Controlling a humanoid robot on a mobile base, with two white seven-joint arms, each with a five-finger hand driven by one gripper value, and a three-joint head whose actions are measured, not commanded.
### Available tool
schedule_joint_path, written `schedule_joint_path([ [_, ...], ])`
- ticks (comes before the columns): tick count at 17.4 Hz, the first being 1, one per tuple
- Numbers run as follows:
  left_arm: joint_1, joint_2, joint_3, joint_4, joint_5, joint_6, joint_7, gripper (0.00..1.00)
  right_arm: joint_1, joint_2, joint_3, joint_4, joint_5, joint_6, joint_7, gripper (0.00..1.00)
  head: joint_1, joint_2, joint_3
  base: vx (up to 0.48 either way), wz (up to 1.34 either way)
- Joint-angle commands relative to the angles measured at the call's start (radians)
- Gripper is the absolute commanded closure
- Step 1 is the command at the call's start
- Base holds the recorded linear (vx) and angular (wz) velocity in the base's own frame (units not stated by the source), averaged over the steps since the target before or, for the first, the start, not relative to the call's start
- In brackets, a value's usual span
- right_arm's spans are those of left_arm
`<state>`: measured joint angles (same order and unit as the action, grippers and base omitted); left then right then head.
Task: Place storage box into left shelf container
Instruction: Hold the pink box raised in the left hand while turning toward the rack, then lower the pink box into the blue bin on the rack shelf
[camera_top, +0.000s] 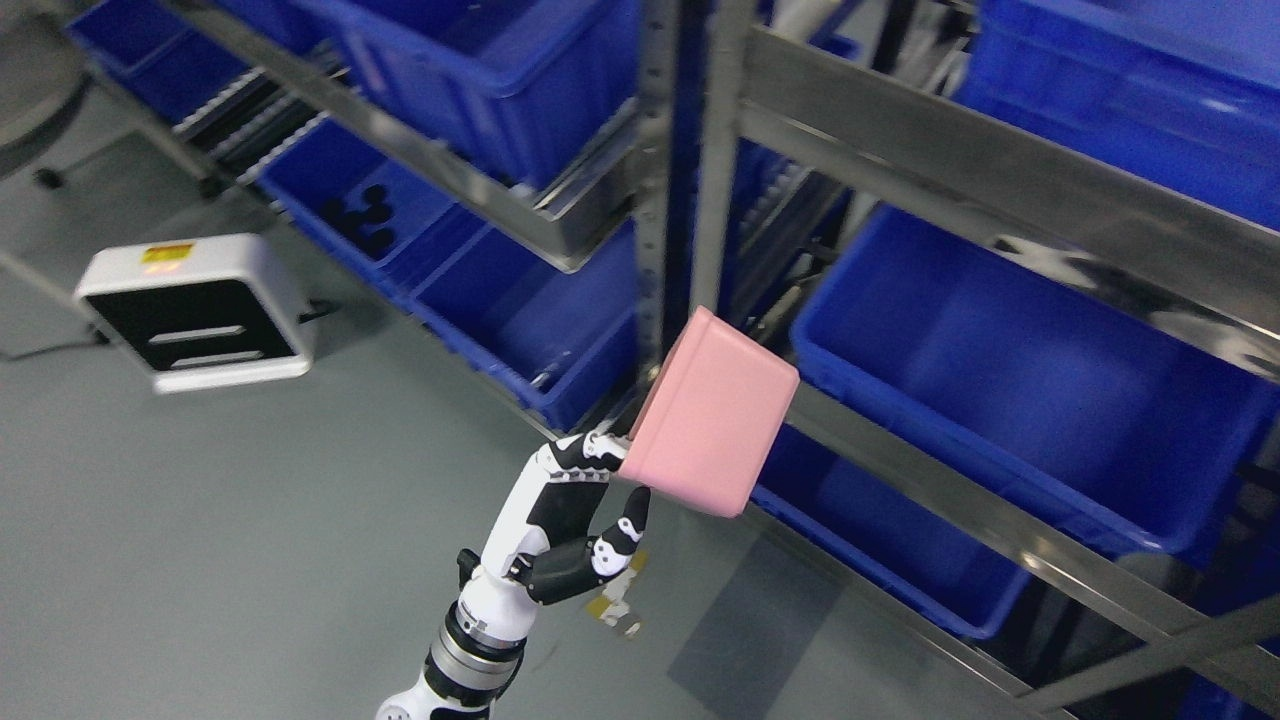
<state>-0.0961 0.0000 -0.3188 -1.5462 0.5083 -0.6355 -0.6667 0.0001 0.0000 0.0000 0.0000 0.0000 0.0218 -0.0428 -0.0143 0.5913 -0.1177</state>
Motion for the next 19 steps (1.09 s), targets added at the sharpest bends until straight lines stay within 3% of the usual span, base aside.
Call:
schedule_joint_path([
  [1,0.079,0.017,-0.017,0.029,-0.001,-0.001,-0.039,0.97,0.009,-0.017,-0.005,-0.017,0.002,0.000,0.000,0.00,0.0000,0.000,0.000,0.267,-1.18],
  [6,0.099,0.034,0.096,0.029,-0.031,-0.001,-0.045,0.97,0.009,-0.017,-0.005,-0.017,0.002,0.000,0.000,0.00,0.0000,0.000,0.000,0.198,-1.08],
  [11,0.000,0.201,0.280,0.031,-0.117,0.025,-0.045,0.96,0.009,-0.017,-0.005,-0.017,0.002,0.000,0.000,0.00,0.0000,0.000,0.000,0.139,-0.78],
  [14,-0.106,0.290,0.300,0.101,-0.238,0.112,-0.092,0.96,0.009,-0.017,-0.005,-0.017,0.002,0.000,0.000,0.00,0.0000,0.000,0.000,0.094,-0.38],
  [17,-0.290,0.279,0.293,0.298,-0.472,0.134,-0.195,0.96,0.009,-0.017,-0.005,-0.017,0.002,0.000,0.000,0.00,0.0000,0.000,0.000,0.049,-0.23],
  [19,-0.408,0.215,0.288,0.412,-0.594,0.134,-0.197,0.96,0.009,-0.017,-0.005,-0.017,0.002,0.000,0.000,0.00,0.0000,0.000,0.000,0.027,-0.10],
])
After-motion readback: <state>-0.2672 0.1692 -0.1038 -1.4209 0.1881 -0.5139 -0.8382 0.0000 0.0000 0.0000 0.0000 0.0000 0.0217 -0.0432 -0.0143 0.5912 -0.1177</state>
